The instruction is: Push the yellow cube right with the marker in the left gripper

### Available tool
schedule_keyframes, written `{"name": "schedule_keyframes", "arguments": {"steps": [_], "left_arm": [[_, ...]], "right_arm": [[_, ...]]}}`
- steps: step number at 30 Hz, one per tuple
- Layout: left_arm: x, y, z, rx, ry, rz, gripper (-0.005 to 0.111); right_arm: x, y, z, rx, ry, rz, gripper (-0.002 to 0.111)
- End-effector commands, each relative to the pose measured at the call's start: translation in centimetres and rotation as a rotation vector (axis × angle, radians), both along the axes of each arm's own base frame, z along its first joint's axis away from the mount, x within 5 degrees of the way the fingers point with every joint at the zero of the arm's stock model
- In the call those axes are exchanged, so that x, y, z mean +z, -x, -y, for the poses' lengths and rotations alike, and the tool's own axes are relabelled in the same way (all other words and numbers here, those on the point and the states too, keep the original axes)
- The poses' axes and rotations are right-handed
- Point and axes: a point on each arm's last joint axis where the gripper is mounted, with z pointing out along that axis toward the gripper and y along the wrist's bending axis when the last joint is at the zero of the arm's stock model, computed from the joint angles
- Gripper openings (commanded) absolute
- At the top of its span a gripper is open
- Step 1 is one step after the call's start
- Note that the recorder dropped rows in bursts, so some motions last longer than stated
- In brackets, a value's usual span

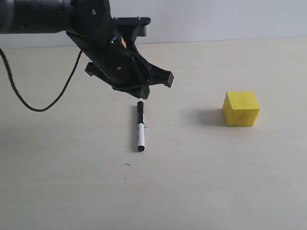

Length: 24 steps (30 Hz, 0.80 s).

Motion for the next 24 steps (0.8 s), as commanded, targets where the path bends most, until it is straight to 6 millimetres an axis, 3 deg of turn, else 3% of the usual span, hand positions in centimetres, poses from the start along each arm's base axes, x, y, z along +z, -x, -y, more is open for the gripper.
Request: {"name": "schedule_keyframes", "arguments": {"steps": [1,5,9,16,24], "left_arm": [[2.2,4.1,-0.2,-0.181,0.088,0.125,0.0],[4.0,7.8,-2.6,-0.166,0.263,0.324,0.0],[5.6,11.3,-7.1,-0.098,0.369,0.519,0.0],[6.5,18.2,-14.1,-0.125,0.457,0.643,0.0],[8.4,22.7,-18.0,-0.178,0.558,0.724,0.0]], "right_arm": [[-0.1,0.0,0.1,-0.007,0.009,0.003,0.0],[-0.1,0.0,0.1,-0.007,0.009,0.003,0.0],[-0.1,0.0,0.1,-0.007,0.009,0.003,0.0],[-0.1,0.0,0.1,-0.007,0.009,0.003,0.0],[-0.1,0.0,0.1,-0.007,0.009,0.003,0.0]]}}
